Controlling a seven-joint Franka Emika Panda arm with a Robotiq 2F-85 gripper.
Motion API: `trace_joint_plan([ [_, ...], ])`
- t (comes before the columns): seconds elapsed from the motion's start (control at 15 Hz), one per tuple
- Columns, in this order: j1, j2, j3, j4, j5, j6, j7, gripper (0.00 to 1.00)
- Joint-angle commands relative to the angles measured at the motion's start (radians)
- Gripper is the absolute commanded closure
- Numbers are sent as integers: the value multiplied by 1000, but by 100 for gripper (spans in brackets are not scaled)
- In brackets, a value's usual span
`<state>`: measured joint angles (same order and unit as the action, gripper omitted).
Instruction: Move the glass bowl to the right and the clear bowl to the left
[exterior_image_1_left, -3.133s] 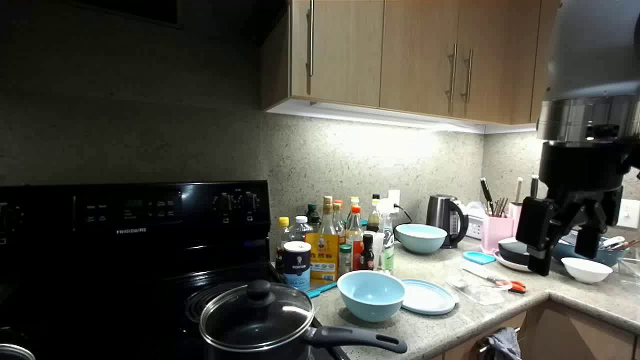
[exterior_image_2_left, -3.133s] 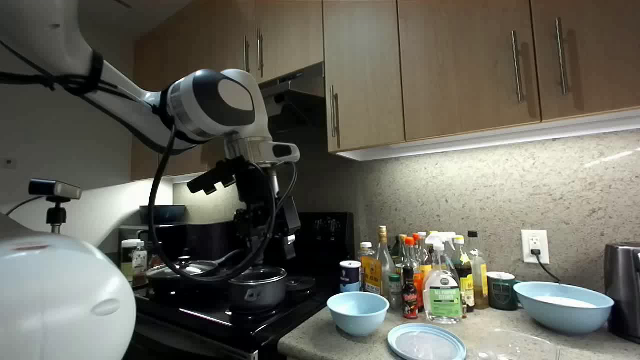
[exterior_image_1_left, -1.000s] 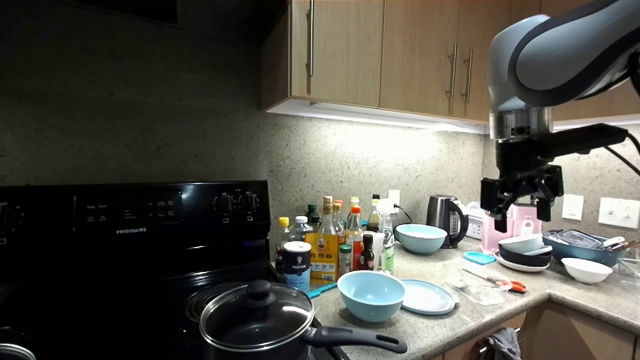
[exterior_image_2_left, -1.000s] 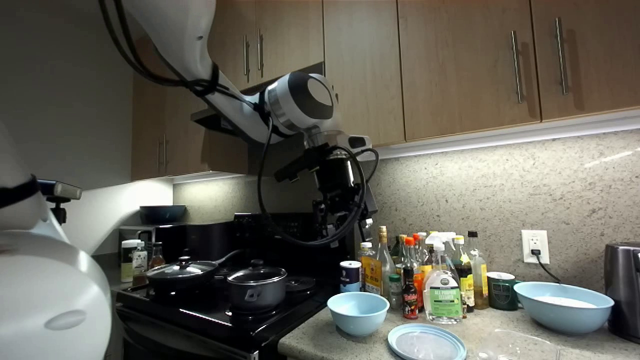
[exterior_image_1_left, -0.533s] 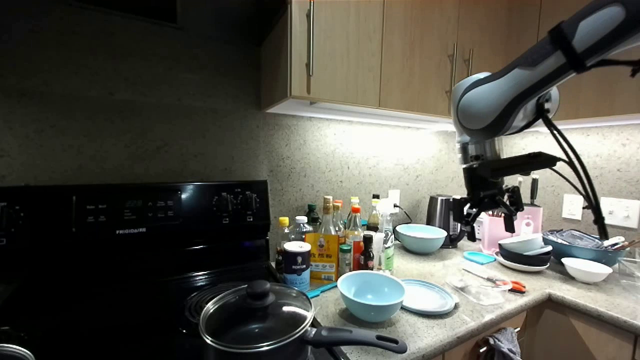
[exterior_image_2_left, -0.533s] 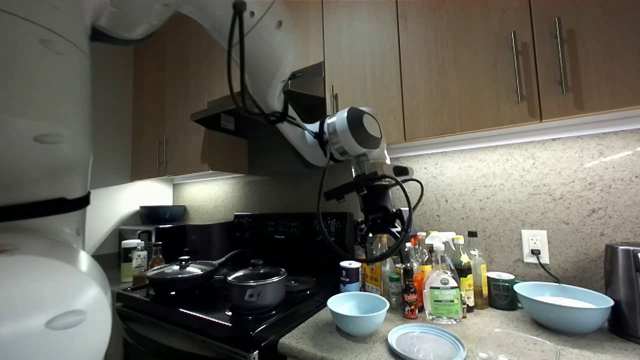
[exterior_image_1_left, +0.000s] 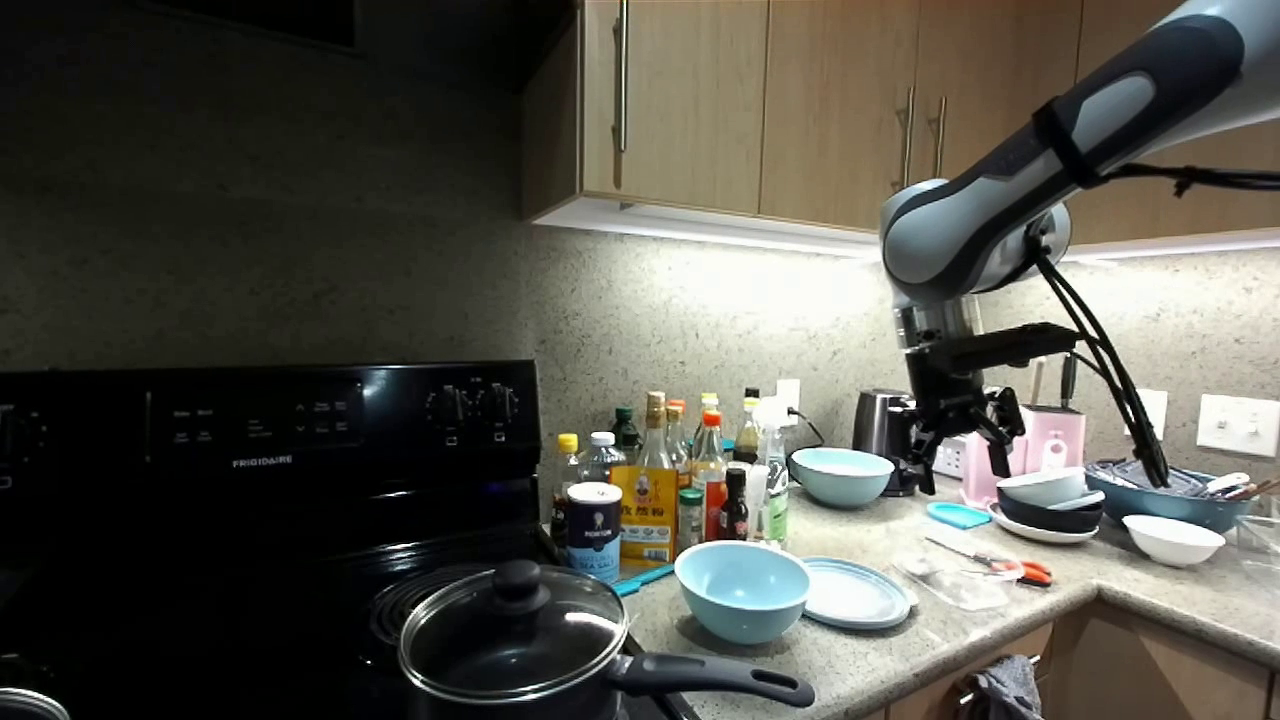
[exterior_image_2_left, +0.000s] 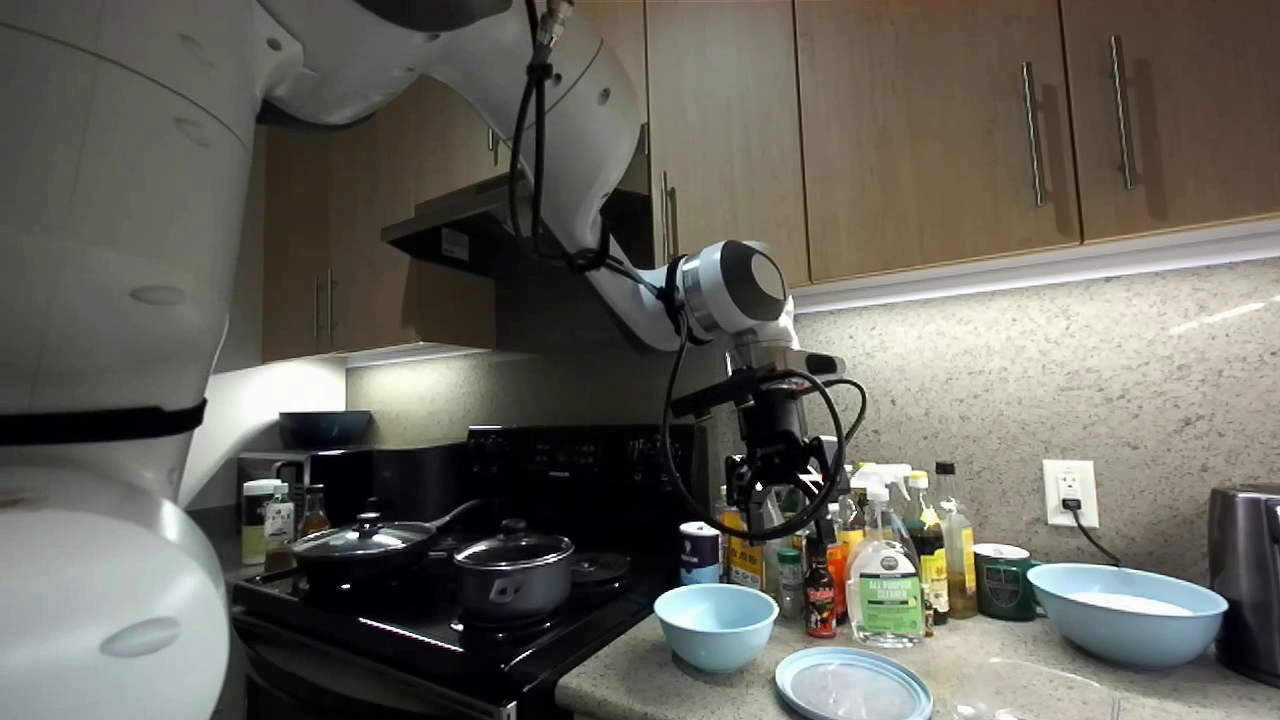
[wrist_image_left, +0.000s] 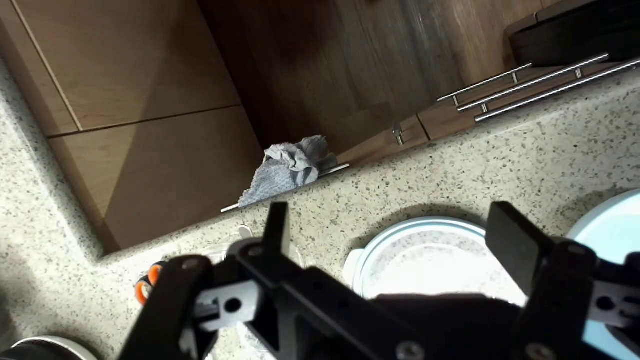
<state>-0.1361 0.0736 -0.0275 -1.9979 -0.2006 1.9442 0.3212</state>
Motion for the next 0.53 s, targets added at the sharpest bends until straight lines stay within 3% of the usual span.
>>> trace_joint_plan([
  [0.0,19,72,-32,68,31,-34,-29,0],
  [0.2,22,147,-46,142,52,-69,-43,0],
  [0.47,72,196,-38,213,-9,-104,-8,0],
])
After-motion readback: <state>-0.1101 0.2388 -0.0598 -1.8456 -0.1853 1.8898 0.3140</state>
